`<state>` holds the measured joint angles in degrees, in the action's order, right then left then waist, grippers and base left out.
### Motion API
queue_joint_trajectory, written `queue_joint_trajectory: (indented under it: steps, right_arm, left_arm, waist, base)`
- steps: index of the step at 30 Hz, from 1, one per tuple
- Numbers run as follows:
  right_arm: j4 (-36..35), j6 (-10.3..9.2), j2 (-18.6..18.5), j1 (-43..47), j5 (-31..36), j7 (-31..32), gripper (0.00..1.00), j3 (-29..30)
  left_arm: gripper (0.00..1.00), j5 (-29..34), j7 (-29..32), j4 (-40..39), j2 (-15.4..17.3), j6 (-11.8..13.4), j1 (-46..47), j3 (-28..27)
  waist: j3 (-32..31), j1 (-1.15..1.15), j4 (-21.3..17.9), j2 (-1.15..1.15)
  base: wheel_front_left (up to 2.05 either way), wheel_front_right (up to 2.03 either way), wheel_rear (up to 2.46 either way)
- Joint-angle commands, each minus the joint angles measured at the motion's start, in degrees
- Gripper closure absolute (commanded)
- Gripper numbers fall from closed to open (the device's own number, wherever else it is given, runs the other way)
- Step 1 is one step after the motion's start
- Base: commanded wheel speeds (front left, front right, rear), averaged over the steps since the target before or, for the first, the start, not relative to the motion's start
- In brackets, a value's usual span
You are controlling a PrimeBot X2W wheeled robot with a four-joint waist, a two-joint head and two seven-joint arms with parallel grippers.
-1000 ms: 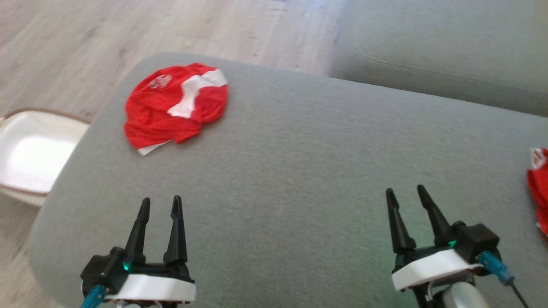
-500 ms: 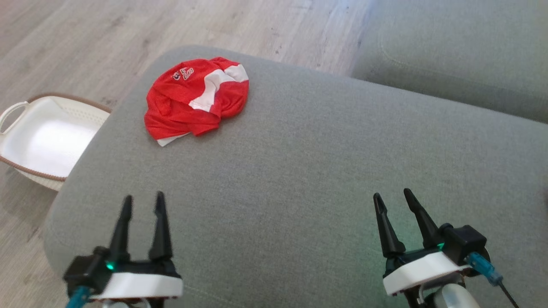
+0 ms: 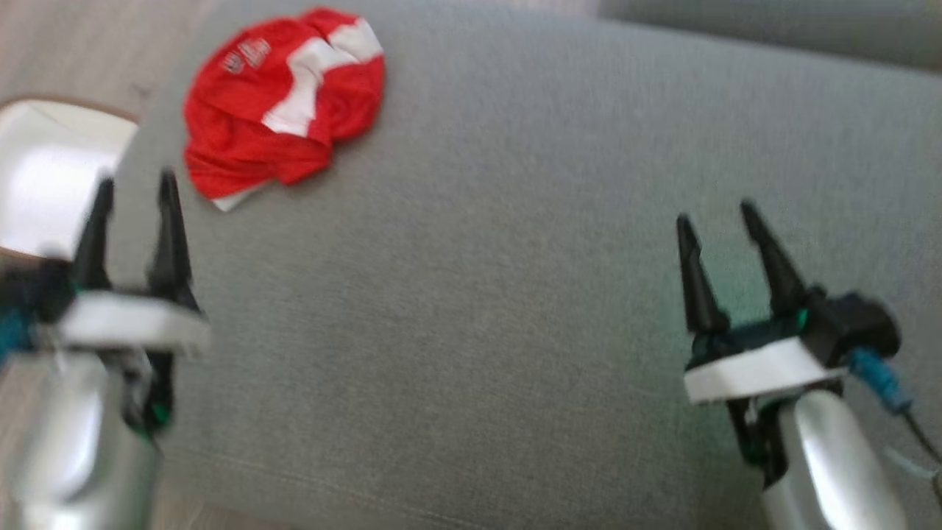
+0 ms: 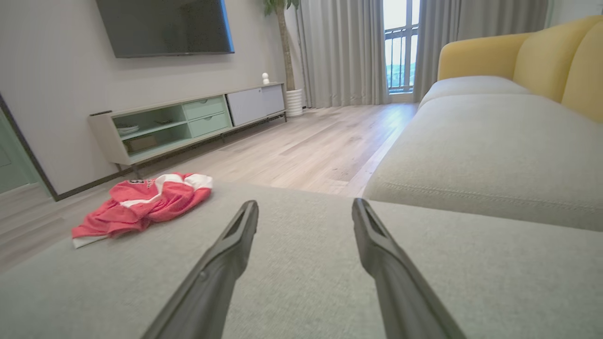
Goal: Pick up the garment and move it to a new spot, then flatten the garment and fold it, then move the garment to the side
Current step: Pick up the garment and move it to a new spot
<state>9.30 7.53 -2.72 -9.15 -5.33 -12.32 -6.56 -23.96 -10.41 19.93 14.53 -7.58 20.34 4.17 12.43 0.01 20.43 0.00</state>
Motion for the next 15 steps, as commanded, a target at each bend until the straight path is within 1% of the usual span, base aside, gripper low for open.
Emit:
queue_joint_trajectory:
  steps: [1, 5, 8, 11, 15]
  right_arm:
    - [-3.3, -0.04, -0.2, -2.5, 1.0, 0.6, 0.0, -0.9]
    - [-8.6, -0.04, -0.2, -4.5, 3.2, 2.7, 0.0, 0.3]
    - [-12.6, -0.04, -0.3, -5.8, 4.2, 4.1, 0.0, 1.1]
    - [-15.9, -0.04, -0.5, -6.5, 4.8, 5.4, 0.0, 2.0]
    - [-19.1, -0.04, -0.9, -7.0, 4.4, 7.4, 0.0, 2.9]
  left_arm:
    - [0.0, -1.2, 1.9, -0.5, 3.6, 0.1, 5.5, -0.3]
    - [0.0, -5.4, 10.4, 4.7, 9.9, 0.1, 15.5, 3.0]
    - [0.0, -8.8, 17.5, 9.8, 13.2, 0.1, 21.9, 7.0]
    - [0.0, -11.8, 22.9, 14.8, 15.1, 0.1, 27.2, 11.0]
    - [0.0, -14.7, 26.3, 20.2, 15.7, 0.1, 32.6, 15.7]
  waist:
    - [5.6, -0.01, -2.8, 0.0]
    - [10.3, -0.01, -4.3, 0.0]
    - [13.5, -0.01, -5.1, 0.0]
    - [15.6, -0.01, -5.7, 0.0]
    - [18.0, -0.01, -6.1, 0.0]
  base:
    - [0.0, 0.0, 0.0]
    - [0.0, 0.0, 0.0]
    - [0.0, 0.0, 0.0]
    - [0.0, 0.0, 0.0]
    - [0.0, 0.0, 0.0]
